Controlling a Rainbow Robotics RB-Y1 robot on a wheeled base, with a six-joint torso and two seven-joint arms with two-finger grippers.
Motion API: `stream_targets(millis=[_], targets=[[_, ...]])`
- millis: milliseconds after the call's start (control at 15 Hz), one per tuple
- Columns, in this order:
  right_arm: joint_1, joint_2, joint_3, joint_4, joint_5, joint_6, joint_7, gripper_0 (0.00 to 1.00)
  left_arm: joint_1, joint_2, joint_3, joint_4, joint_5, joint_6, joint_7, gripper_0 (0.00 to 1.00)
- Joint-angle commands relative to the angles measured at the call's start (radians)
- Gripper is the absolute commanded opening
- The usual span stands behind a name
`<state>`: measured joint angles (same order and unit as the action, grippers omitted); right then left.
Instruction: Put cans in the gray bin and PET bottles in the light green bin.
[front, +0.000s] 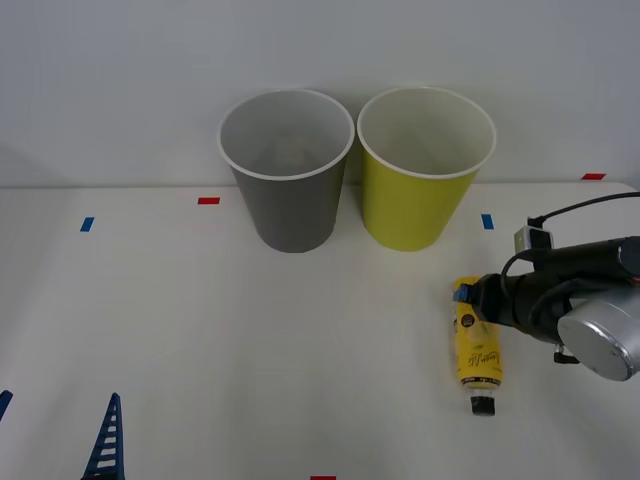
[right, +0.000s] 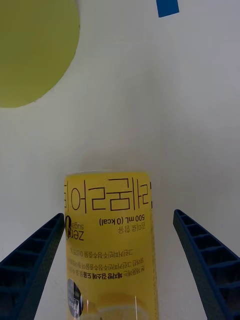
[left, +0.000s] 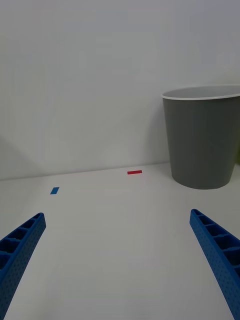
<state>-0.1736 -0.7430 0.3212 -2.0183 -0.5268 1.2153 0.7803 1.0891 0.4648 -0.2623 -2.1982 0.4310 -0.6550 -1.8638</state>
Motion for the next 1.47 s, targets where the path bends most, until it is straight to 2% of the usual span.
stream_targets(millis=[67,933,1000,1067,1133,1467], targets=[[-0.021,0.008,0.013,0.033,0.001,0.0,0.0,0.75,0.0,0.0,0.0,0.0,0.0,0.0,0.0,1.0],[-0.052,0.014,0.088,0.092,0.008,0.0,-0.035,0.72,0.0,0.0,0.0,0.0,0.0,0.0,0.0,1.0],[-0.052,0.014,0.088,0.092,0.011,-0.002,-0.035,0.6,0.0,0.0,0.0,0.0,0.0,0.0,0.0,1.0],[-0.052,0.014,0.088,0.092,0.017,-0.003,-0.036,0.03,0.0,0.0,0.0,0.0,0.0,0.0,0.0,1.0],[-0.052,0.014,0.088,0.092,0.027,-0.008,-0.039,0.0,0.0,0.0,0.0,0.0,0.0,0.0,0.0,1.0],[-0.026,0.014,0.084,0.07,0.047,-0.046,-0.027,0.0,0.0,0.0,0.0,0.0,0.0,0.0,0.0,1.0]])
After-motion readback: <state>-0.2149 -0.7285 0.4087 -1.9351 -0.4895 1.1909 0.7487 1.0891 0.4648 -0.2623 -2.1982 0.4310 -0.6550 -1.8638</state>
